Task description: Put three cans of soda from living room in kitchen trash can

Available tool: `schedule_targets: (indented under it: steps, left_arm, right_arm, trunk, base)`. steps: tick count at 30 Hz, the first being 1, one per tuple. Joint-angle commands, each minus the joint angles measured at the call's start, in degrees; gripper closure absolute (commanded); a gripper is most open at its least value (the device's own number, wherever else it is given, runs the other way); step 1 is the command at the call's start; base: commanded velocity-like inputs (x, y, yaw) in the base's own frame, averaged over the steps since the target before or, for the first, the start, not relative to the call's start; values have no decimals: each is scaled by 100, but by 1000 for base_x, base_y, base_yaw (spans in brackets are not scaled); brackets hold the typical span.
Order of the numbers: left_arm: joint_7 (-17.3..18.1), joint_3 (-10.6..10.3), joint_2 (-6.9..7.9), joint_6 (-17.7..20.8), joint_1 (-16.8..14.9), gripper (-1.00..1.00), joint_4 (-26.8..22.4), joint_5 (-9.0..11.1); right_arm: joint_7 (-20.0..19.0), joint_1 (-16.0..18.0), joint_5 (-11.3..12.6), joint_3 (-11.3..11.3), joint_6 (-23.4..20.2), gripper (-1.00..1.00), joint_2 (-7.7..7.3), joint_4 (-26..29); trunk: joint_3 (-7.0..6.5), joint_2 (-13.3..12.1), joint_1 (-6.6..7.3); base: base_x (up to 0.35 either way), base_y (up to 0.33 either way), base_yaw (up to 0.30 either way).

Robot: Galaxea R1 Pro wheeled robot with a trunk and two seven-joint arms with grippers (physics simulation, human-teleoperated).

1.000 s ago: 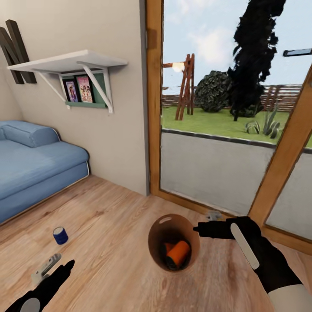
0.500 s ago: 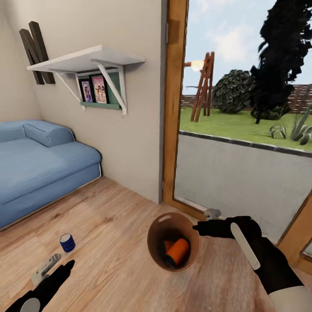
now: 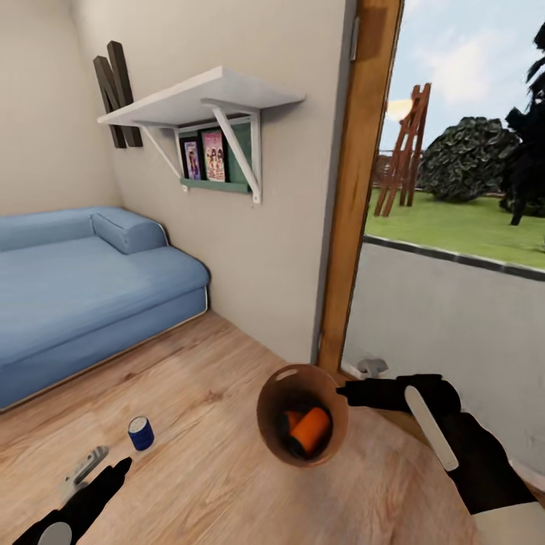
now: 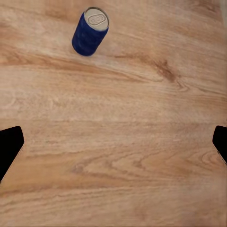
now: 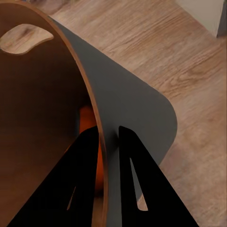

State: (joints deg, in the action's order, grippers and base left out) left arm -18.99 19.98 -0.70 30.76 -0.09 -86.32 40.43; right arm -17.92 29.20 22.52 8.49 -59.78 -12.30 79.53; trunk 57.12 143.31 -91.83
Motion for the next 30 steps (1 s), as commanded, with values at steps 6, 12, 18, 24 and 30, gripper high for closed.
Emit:
schedule_targets:
  steps: [6,12,18,24,30]
  left_arm:
    - [0,-2,-1,-3,0,-100,7,0]
    - [0,-7,-1,-3,0,-100,42,0]
    - [0,-5,-1,-4,0,-100,53,0]
    - [-1,-148,9,-5,0,-100,62,-2]
    - [-8,-312,21,-16,0,-100,118,-9]
  right_arm:
    - [-18,9,236,-21,-22,100,21,-46]
    - [-24,67,419,-119,-22,100,47,-1058]
    - [-5,91,948,-409,-22,100,52,-1484]
    - [11,92,1006,-431,-22,100,60,-1526]
    - [65,87,994,-427,-22,100,187,-1541]
  trunk:
    - [-1,1,1]
    - [-1,1,1]
    - [-1,1,1]
    - [-1,1,1]
    - [-1,1,1]
  base:
    - [344,0,298]
    - [344,0,298]
    - [344,0,298]
    - [336,107,298]
    - [339,45,298]
